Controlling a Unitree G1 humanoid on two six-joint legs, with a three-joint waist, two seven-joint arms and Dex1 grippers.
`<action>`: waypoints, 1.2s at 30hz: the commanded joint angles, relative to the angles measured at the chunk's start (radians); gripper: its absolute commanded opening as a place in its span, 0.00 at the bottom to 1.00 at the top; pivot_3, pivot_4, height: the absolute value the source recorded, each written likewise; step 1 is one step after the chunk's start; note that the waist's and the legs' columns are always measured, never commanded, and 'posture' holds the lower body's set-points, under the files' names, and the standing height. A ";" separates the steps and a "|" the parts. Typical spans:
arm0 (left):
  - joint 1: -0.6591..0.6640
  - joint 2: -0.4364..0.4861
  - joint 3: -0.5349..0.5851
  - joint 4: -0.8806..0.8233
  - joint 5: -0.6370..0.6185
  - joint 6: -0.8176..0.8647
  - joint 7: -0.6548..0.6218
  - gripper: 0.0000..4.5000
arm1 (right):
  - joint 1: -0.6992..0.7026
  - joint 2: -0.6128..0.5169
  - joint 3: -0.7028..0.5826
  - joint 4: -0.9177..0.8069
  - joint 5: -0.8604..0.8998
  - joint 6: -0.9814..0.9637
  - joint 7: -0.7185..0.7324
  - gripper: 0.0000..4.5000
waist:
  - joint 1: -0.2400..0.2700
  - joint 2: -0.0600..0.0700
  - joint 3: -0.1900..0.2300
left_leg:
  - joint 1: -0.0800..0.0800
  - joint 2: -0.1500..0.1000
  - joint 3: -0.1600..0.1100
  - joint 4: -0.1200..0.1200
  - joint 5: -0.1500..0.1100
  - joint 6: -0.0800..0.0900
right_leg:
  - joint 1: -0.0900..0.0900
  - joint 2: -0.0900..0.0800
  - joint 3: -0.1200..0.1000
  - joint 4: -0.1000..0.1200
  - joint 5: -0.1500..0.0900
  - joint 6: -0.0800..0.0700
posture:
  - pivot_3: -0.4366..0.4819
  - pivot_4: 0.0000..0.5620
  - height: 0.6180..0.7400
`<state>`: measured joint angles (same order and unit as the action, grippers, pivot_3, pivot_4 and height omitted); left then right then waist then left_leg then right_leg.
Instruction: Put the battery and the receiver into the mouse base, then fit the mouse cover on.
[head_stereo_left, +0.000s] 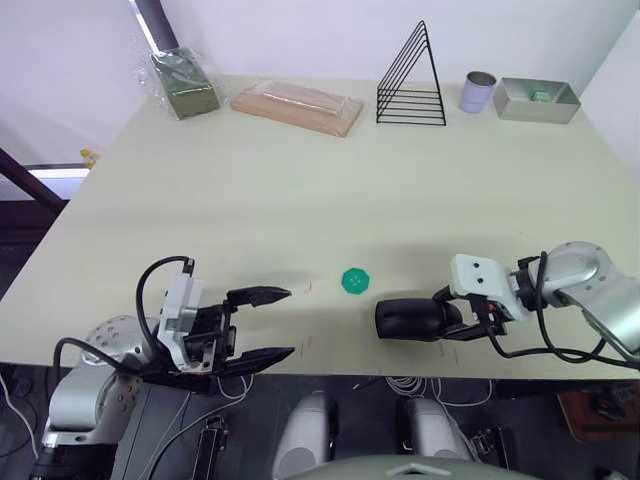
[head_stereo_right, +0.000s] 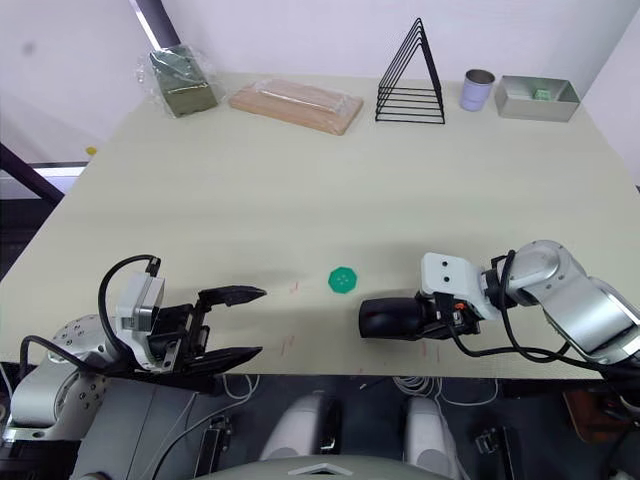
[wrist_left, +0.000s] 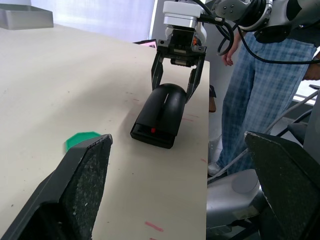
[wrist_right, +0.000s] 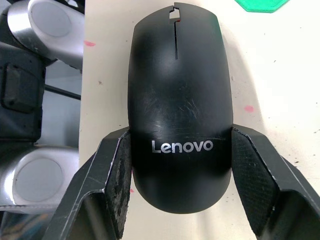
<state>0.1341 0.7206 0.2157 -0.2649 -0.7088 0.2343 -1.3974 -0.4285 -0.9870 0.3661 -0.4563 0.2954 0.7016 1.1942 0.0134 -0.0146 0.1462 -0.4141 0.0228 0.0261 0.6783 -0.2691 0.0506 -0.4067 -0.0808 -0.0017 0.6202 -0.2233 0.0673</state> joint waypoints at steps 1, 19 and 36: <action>0.018 0.005 0.014 -0.034 -0.001 -0.017 0.002 1.00 | -0.016 0.002 -0.005 -0.014 -0.009 0.007 0.002 0.51 | 0.000 0.000 0.000 | 0.000 0.000 0.000 0.000 0.000 0.000 | 0.000 0.000 0.000 0.000 0.000 0.000 | 0.48 0.27 1.00; 0.033 0.006 0.014 -0.037 -0.002 -0.026 0.010 1.00 | -0.020 0.024 0.007 -0.008 -0.030 0.042 -0.007 0.51 | 0.000 0.000 0.000 | 0.000 0.000 0.000 0.000 0.000 0.000 | 0.000 0.000 0.000 0.000 0.000 0.000 | 0.48 0.27 1.00; 0.039 0.005 0.011 -0.044 0.001 -0.028 0.023 1.00 | -0.022 0.033 0.016 0.003 -0.042 0.031 0.009 0.51 | 0.000 0.000 0.000 | 0.000 0.000 0.000 0.000 0.000 0.000 | 0.000 0.000 0.000 0.000 0.000 0.000 | 0.48 0.27 1.00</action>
<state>0.1677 0.7206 0.2172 -0.2664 -0.7076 0.2200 -1.3756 -0.4374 -0.9518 0.3828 -0.4445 0.2556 0.7372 1.1959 0.0133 -0.0144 0.1463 -0.4140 0.0227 0.0260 0.6783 -0.2691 0.0506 -0.4067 -0.0808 -0.0019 0.6207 -0.2233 0.0673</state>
